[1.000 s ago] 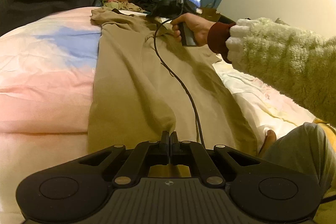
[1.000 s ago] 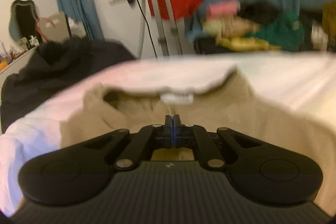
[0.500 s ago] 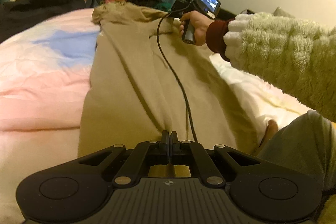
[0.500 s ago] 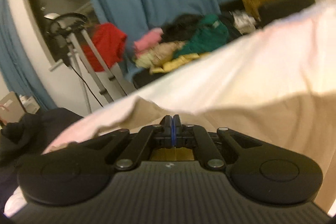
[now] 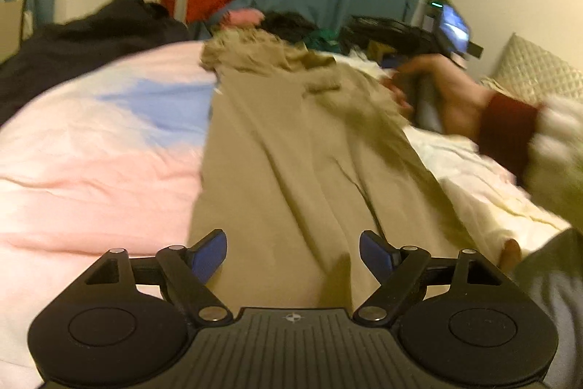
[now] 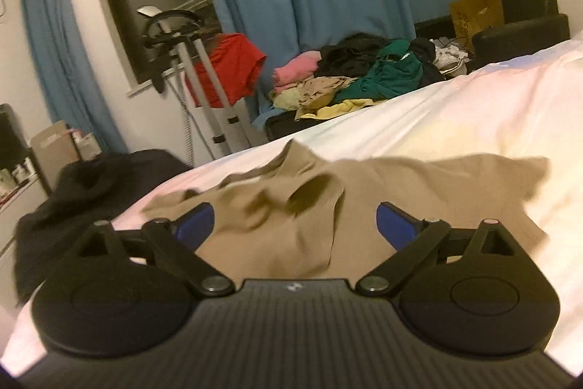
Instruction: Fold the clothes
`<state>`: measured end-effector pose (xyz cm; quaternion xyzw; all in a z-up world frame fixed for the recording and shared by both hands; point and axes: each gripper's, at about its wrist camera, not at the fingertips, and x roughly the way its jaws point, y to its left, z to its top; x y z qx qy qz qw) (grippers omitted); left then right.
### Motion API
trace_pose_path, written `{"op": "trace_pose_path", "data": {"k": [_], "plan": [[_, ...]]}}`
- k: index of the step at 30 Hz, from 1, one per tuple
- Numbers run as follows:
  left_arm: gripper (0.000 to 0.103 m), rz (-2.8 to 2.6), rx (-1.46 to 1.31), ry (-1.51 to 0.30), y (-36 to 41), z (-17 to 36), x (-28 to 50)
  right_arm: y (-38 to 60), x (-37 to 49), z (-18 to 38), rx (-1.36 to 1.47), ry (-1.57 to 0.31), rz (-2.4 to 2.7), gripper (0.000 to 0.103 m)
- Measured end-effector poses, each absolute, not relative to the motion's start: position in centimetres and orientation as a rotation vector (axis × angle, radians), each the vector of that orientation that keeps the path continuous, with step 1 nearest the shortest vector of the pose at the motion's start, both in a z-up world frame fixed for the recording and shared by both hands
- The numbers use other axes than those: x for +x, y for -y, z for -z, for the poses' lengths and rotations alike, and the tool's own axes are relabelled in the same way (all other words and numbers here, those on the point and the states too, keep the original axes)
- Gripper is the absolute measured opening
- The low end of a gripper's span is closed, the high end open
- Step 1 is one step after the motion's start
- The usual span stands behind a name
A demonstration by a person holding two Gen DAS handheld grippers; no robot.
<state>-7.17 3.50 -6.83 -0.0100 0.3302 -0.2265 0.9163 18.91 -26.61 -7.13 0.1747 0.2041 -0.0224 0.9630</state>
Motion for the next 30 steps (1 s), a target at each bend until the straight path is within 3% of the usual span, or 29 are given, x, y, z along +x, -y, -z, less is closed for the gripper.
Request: {"op": "trace_pose_path", "data": {"k": [7, 13, 30], "plan": [[0.089, 0.383, 0.003, -0.589, -3.6, 4.9, -9.0, 22.6, 6.4, 4.5, 0.283, -0.432, 0.019, 0.097], [0.097, 0.34, 0.045, -0.507, -2.8, 3.6, -10.5, 20.9, -1.7, 3.9, 0.265, -0.329, -0.013, 0.097], [0.097, 0.364, 0.255, -0.493, 4.6, 2.7, -7.1, 26.7, -6.0, 1.1, 0.271, -0.161, 0.102, 0.097]]}}
